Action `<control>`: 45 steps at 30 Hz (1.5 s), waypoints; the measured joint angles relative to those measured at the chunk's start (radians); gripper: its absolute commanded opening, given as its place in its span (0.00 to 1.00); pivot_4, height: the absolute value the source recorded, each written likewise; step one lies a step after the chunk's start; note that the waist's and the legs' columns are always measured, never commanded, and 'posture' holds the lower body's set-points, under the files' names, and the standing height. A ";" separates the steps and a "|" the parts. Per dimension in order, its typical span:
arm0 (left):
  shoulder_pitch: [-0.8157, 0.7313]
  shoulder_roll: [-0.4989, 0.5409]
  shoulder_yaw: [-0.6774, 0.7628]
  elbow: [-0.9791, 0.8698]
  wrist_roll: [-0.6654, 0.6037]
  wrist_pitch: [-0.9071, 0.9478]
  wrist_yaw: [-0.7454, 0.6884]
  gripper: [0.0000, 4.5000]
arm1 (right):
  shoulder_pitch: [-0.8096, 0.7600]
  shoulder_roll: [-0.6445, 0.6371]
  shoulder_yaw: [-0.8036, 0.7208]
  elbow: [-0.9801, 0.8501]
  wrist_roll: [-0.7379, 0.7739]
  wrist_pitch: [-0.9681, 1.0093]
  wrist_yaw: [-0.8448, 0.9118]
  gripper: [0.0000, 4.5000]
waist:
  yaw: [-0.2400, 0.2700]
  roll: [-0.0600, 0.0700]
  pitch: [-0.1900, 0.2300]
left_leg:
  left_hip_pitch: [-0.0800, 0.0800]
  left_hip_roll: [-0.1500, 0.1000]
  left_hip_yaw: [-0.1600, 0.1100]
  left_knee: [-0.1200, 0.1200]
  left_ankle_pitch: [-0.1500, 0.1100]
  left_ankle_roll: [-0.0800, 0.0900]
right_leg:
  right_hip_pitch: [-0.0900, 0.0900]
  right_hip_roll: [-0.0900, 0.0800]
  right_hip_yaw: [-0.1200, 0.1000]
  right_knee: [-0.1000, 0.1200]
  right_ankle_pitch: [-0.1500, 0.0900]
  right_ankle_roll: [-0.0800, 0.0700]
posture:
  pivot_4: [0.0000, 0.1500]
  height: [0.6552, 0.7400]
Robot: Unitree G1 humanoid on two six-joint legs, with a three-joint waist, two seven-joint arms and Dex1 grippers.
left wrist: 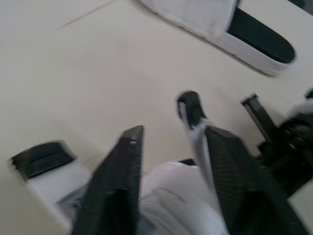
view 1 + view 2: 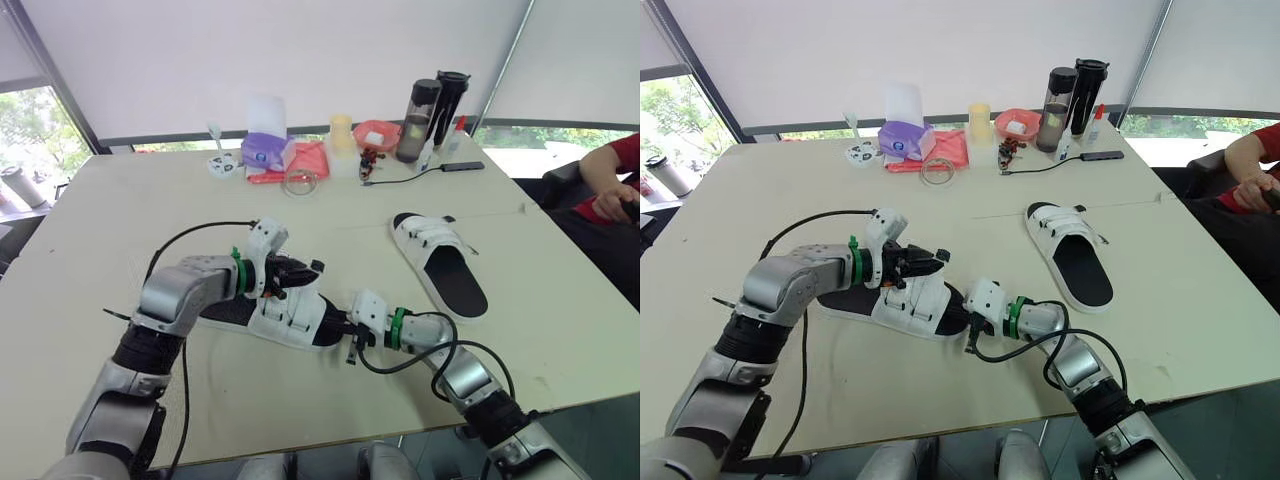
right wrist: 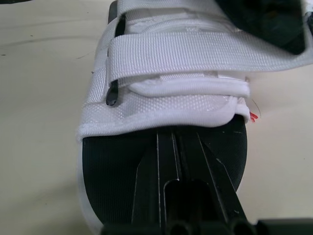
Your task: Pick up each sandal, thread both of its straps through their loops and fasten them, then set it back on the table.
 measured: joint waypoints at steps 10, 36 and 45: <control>-0.043 -0.013 0.065 0.062 -0.008 -0.017 -0.051 0.99 | 0.000 0.001 0.000 0.000 0.000 -0.003 0.001 0.00 | 0.001 -0.002 0.000 | 0.000 0.000 0.000 0.000 0.000 0.000 | -0.001 0.000 0.000 0.000 0.000 0.000 | 1.00 1.00; -0.262 -0.055 -0.066 0.497 0.107 -0.147 -0.473 0.37 | -0.002 0.005 0.002 0.004 0.000 -0.003 0.000 0.00 | -0.001 -0.004 0.000 | 0.001 0.000 0.000 0.000 0.000 0.000 | 0.000 0.000 0.000 0.001 0.000 0.000 | 1.00 1.00; -0.267 -0.061 -0.039 0.502 0.098 -0.134 -0.521 0.01 | -0.002 0.005 0.002 0.004 0.000 -0.003 -0.001 0.00 | -0.001 -0.004 0.000 | 0.001 0.000 0.000 0.000 0.000 0.000 | 0.000 0.000 0.000 0.001 0.000 0.000 | 1.00 1.00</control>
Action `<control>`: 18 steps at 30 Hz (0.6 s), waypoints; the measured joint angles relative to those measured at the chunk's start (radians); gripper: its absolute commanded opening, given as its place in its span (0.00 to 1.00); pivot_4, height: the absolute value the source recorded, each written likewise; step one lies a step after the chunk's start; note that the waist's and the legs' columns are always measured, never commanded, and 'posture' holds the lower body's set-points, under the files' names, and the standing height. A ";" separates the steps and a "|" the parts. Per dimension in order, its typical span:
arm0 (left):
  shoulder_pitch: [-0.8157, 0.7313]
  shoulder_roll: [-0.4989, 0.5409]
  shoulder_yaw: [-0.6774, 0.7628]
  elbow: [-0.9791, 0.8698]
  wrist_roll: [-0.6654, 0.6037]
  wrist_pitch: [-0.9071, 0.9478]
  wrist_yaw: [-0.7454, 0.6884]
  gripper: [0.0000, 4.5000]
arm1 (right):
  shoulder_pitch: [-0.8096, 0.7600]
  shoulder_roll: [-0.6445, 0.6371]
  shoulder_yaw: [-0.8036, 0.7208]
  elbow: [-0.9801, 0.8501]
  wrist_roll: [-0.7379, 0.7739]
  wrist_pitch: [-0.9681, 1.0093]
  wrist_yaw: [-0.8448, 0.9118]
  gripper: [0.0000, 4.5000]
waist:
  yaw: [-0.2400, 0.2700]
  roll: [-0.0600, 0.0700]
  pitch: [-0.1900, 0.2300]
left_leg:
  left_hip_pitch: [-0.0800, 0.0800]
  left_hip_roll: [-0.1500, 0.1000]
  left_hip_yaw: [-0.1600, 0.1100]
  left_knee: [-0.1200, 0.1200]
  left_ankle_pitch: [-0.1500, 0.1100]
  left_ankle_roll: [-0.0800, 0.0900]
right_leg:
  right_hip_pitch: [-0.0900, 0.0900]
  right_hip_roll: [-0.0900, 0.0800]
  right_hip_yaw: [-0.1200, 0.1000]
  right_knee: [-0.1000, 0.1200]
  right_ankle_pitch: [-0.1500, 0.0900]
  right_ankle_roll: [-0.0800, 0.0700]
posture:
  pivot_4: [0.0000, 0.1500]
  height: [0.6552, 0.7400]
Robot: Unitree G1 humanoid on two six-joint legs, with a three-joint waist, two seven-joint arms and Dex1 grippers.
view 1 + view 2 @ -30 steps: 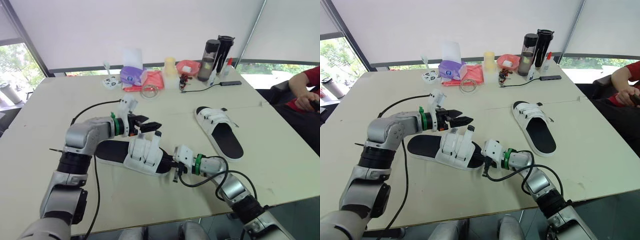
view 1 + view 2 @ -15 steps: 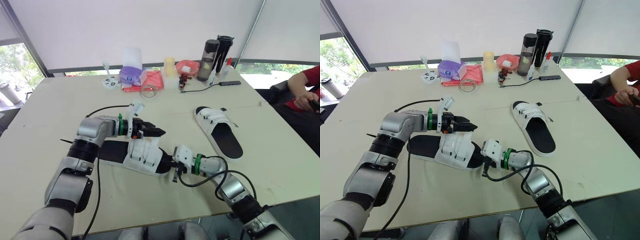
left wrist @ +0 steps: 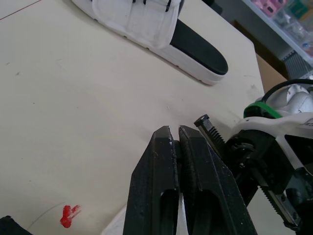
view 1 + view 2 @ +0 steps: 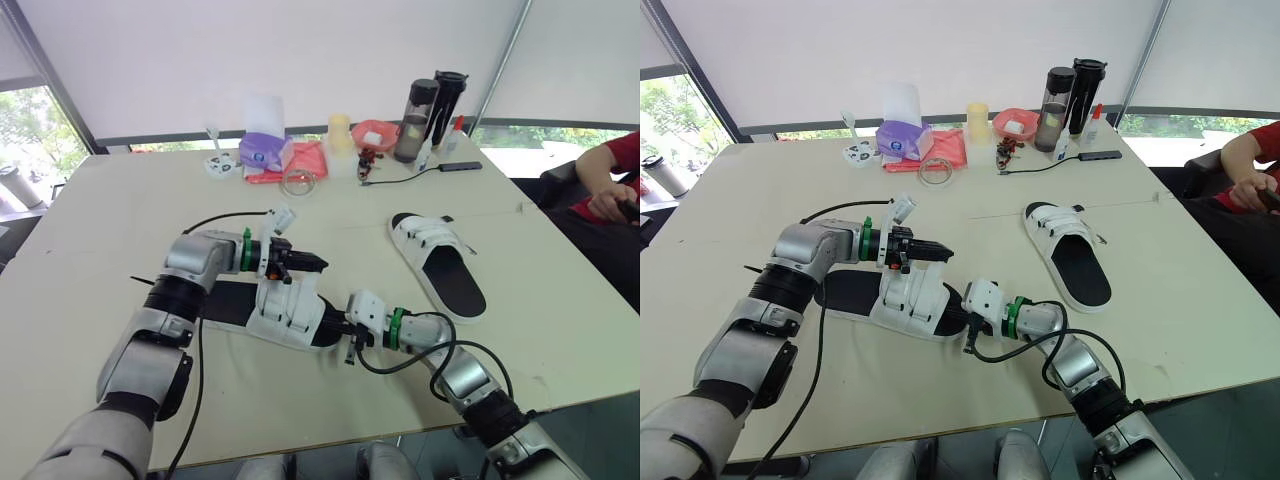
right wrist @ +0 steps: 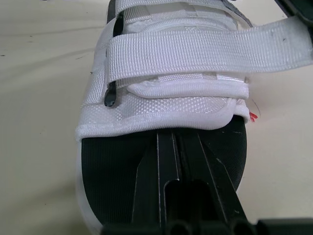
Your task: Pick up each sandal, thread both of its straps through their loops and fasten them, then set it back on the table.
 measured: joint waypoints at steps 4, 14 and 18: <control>-0.026 -0.002 0.033 0.024 -0.013 0.003 -0.006 0.01 | 0.000 0.000 -0.002 0.000 0.000 0.000 -0.005 0.00 | 0.001 0.000 0.001 | 0.000 0.000 0.000 0.000 0.000 0.000 | 0.000 0.000 0.000 0.000 0.000 0.000 | 1.00 1.00; -0.031 -0.011 -0.003 0.109 0.084 -0.103 0.012 0.01 | 0.000 0.000 -0.002 0.001 0.000 0.000 -0.007 0.00 | 0.003 -0.001 0.001 | 0.000 0.000 0.000 0.000 0.000 0.000 | 0.000 0.000 0.000 0.001 0.000 0.000 | 1.00 1.00; -0.032 -0.012 -0.032 0.140 0.137 -0.158 0.020 0.01 | 0.000 0.000 -0.002 0.003 0.000 0.000 -0.008 0.00 | 0.004 -0.001 0.000 | 0.002 0.000 0.000 0.000 0.000 0.000 | 0.002 0.000 0.000 0.001 0.000 0.000 | 1.00 1.00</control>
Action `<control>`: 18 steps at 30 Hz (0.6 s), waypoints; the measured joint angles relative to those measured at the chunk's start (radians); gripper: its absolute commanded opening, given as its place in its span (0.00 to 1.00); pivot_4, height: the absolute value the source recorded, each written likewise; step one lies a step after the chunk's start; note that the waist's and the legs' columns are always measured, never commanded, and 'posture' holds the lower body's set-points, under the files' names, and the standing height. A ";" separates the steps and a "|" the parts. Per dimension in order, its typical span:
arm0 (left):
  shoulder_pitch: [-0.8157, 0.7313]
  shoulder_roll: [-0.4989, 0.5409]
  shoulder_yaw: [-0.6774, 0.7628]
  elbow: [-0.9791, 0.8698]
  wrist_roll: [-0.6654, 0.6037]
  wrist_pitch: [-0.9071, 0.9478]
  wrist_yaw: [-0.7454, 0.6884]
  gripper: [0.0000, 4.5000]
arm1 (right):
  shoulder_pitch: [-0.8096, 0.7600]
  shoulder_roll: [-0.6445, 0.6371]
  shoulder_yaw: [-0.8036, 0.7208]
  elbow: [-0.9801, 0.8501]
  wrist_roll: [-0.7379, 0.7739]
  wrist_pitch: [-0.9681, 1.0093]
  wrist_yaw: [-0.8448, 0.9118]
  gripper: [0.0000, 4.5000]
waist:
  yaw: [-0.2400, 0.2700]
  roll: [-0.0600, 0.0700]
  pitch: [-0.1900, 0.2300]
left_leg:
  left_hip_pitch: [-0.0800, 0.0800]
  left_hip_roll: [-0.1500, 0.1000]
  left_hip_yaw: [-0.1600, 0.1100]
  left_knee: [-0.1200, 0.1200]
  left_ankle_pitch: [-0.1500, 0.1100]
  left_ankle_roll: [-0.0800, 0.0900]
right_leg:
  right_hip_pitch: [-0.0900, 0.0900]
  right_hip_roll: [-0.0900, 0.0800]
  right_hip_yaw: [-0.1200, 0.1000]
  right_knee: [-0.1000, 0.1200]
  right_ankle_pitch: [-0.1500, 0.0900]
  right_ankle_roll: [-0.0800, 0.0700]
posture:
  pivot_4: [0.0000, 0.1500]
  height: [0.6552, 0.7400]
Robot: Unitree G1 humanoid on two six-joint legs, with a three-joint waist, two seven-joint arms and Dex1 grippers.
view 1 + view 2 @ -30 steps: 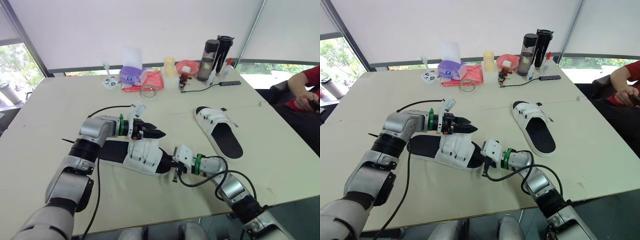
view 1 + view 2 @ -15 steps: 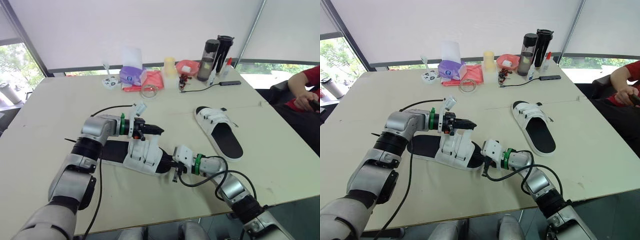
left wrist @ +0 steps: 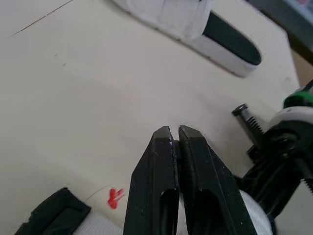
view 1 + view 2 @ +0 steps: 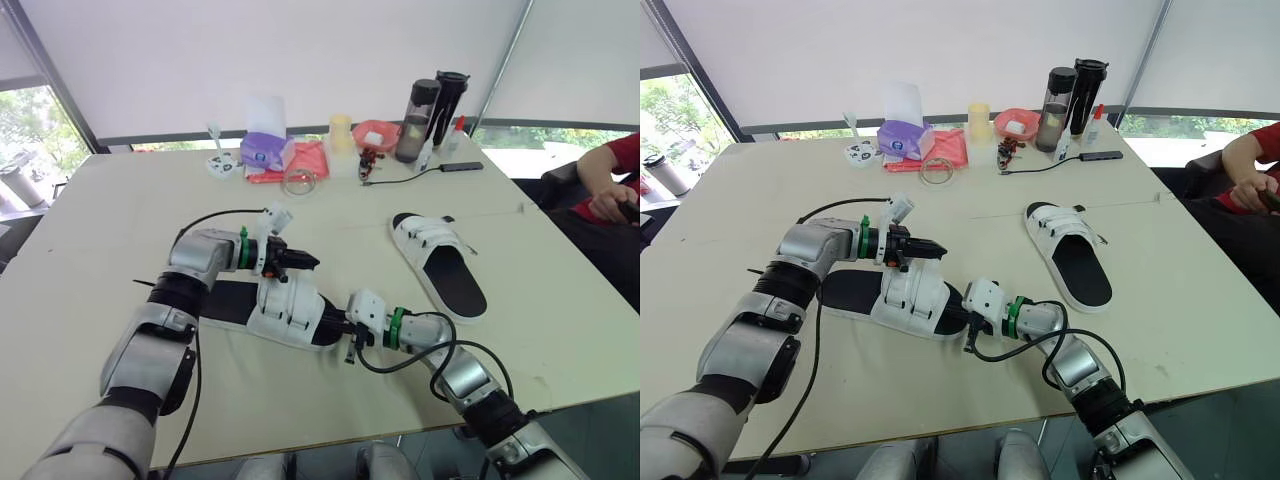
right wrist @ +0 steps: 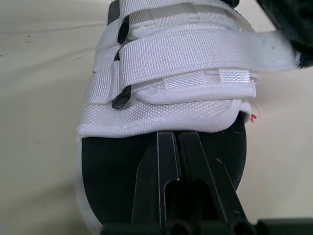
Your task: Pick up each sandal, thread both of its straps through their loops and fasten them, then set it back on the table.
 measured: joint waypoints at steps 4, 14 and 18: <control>-0.004 -0.003 -0.036 0.010 0.049 -0.066 0.000 0.01 | 0.002 0.000 0.002 0.004 -0.001 0.000 -0.007 0.00 | 0.000 0.001 -0.003 | 0.001 0.000 0.000 0.000 0.000 0.000 | 0.001 0.000 0.000 0.000 0.000 0.000 | 1.00 1.00; -0.007 -0.005 -0.126 -0.002 0.164 -0.232 -0.008 0.15 | 0.005 0.000 0.005 0.011 -0.011 0.000 -0.015 0.00 | -0.002 0.008 -0.014 | -0.002 0.001 -0.002 0.000 0.000 0.000 | 0.002 -0.001 -0.003 -0.007 0.000 0.000 | 1.00 1.00; -0.006 0.013 -0.127 0.016 0.204 -0.235 0.011 0.58 | 0.005 0.001 0.008 0.011 -0.011 0.000 -0.012 0.00 | -0.004 0.010 -0.015 | -0.002 0.001 -0.002 0.000 0.000 0.000 | 0.002 0.000 -0.003 -0.007 0.000 0.000 | 1.00 1.00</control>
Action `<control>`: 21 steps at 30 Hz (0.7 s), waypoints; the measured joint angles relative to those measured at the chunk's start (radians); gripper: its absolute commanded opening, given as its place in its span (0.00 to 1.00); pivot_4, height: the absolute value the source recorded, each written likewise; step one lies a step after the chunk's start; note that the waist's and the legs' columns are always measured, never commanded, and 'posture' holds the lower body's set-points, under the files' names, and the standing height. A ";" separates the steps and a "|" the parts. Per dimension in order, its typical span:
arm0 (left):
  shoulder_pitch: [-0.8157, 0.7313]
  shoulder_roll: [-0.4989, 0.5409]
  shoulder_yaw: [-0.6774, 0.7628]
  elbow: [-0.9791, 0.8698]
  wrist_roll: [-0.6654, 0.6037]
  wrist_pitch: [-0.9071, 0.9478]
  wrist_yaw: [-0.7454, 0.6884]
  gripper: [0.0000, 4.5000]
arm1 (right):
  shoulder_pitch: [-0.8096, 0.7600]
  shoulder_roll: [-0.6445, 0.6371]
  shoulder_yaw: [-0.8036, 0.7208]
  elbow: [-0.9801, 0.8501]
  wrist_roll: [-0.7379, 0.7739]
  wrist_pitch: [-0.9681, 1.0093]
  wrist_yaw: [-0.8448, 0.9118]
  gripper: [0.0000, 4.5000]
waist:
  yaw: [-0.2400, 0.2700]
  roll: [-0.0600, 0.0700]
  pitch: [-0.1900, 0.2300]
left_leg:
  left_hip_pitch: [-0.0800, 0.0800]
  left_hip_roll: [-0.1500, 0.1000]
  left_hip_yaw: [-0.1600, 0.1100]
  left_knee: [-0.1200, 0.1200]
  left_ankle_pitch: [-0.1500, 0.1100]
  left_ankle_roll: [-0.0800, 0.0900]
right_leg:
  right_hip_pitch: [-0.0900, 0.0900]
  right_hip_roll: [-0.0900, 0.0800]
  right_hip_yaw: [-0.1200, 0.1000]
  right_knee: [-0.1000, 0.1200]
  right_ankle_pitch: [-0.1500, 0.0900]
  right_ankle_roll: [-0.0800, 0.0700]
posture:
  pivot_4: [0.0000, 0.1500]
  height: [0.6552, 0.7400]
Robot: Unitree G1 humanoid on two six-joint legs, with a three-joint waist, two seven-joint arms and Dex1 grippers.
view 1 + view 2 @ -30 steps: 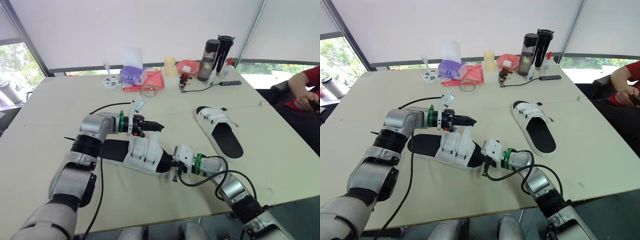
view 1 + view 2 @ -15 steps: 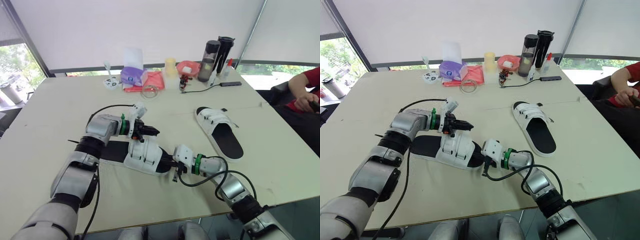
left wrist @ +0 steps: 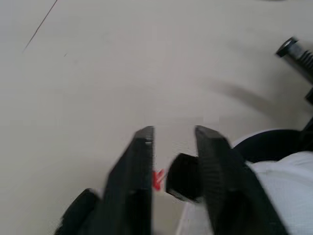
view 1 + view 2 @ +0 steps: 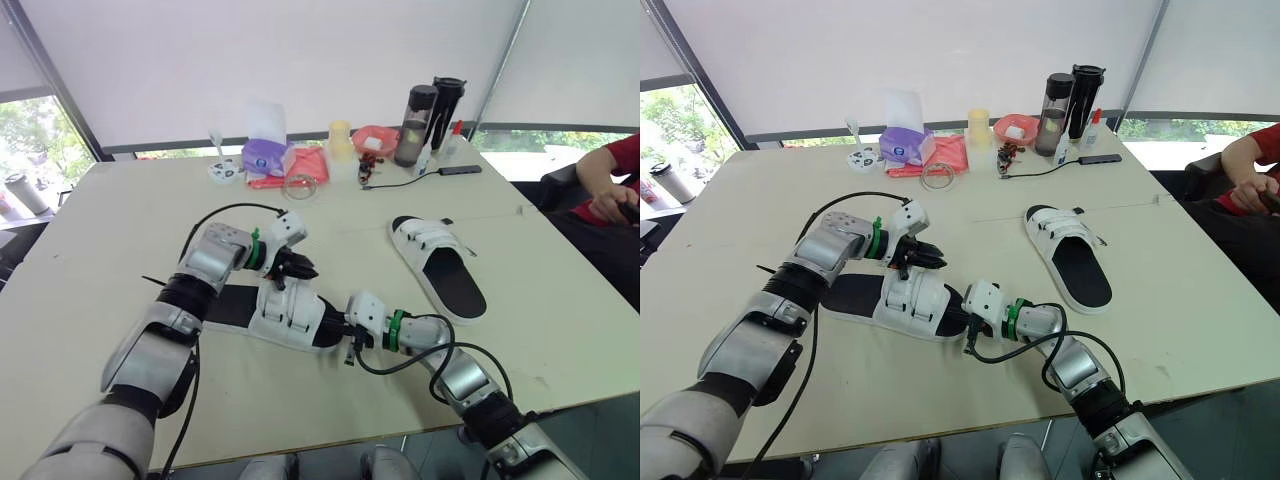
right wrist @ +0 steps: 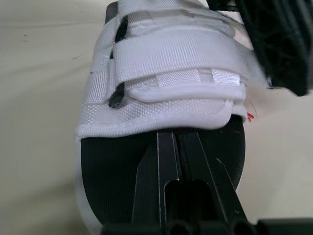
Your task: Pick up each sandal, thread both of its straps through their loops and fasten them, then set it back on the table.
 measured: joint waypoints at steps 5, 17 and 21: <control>0.003 0.007 0.037 0.008 0.005 0.026 0.026 0.99 | 0.000 0.004 0.000 0.000 0.000 -0.003 0.003 0.00 | -0.002 -0.002 0.000 | 0.000 0.000 -0.001 0.000 0.000 0.000 | 0.000 0.001 0.000 0.001 0.000 0.000 | 1.00 1.00; 0.026 0.037 0.408 -0.168 -0.252 0.277 0.154 0.99 | 0.047 0.002 -0.037 -0.059 0.000 -0.003 -0.035 0.00 | 0.003 -0.006 0.012 | -0.002 -0.001 -0.002 0.000 0.000 0.000 | -0.002 0.000 0.000 0.003 0.001 0.001 | 1.00 1.00; 0.211 0.125 0.528 -0.413 -0.382 0.402 0.150 0.99 | 0.123 -0.043 -0.113 -0.206 0.025 0.105 -0.075 0.00 | 0.008 0.001 0.021 | -0.004 -0.008 0.001 0.000 0.002 0.002 | -0.005 -0.002 0.005 0.011 0.002 0.009 | 1.00 1.00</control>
